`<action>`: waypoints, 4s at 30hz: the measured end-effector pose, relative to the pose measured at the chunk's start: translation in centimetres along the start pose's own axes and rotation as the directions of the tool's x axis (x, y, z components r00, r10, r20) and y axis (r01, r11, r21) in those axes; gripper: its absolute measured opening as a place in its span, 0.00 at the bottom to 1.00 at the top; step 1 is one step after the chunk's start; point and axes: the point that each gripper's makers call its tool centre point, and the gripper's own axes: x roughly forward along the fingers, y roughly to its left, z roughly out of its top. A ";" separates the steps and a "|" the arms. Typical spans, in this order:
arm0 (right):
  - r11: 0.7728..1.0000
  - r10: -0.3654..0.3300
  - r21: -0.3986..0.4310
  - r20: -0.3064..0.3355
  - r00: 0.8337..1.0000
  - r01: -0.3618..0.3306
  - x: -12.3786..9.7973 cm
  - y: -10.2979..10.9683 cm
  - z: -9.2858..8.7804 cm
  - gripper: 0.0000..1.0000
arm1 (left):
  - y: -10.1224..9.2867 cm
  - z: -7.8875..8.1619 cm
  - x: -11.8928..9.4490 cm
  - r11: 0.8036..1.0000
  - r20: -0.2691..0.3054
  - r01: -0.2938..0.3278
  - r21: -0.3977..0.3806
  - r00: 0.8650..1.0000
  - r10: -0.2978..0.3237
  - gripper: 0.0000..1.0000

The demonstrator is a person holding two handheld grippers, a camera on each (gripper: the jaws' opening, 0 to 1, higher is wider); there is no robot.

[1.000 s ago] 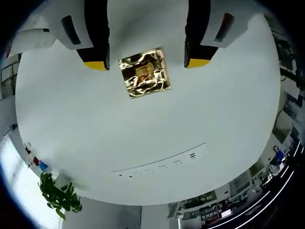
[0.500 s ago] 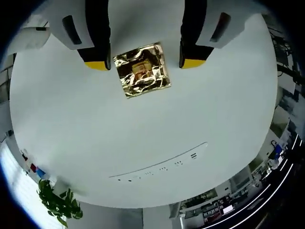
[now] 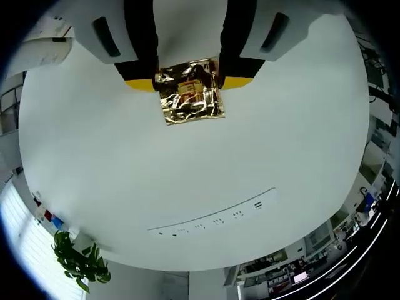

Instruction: Arrange the skincare products in the storage area until every visible bottle or jar stands upright without overlapping.

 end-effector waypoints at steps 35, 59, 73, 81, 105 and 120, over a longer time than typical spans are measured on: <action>0.993 0.081 -0.086 -0.039 0.996 -0.084 0.7 1.7 -0.5 0.99 | 6.0 -11.4 -8.3 0.973 0.001 -0.115 -0.199 0.993 0.117 0.43; 0.982 0.127 -0.135 -0.042 0.991 -0.132 0.8 2.7 -0.7 0.98 | 2.5 -19.1 -10.6 0.955 -0.060 -0.144 -0.261 0.989 0.133 0.43; 0.982 0.128 -0.138 -0.028 0.991 -0.131 0.9 2.6 -0.7 0.98 | 1.5 -19.4 -11.3 0.936 -0.062 -0.181 -0.302 0.983 0.170 0.47; 0.982 0.129 -0.137 -0.025 0.991 -0.131 0.8 2.6 -0.8 0.98 | 2.2 -19.4 -11.4 0.946 -0.042 -0.176 -0.274 0.984 0.171 0.46; 0.973 0.147 -0.172 -0.050 0.988 -0.154 1.0 3.2 -1.0 0.99 | 4.3 -19.5 -15.7 0.989 0.243 0.001 -0.148 0.969 0.035 0.73; 0.953 0.187 -0.224 -0.091 0.978 -0.203 1.1 4.1 -1.6 0.99 | 2.3 -22.4 -21.8 0.984 0.397 0.040 -0.172 0.917 0.032 0.91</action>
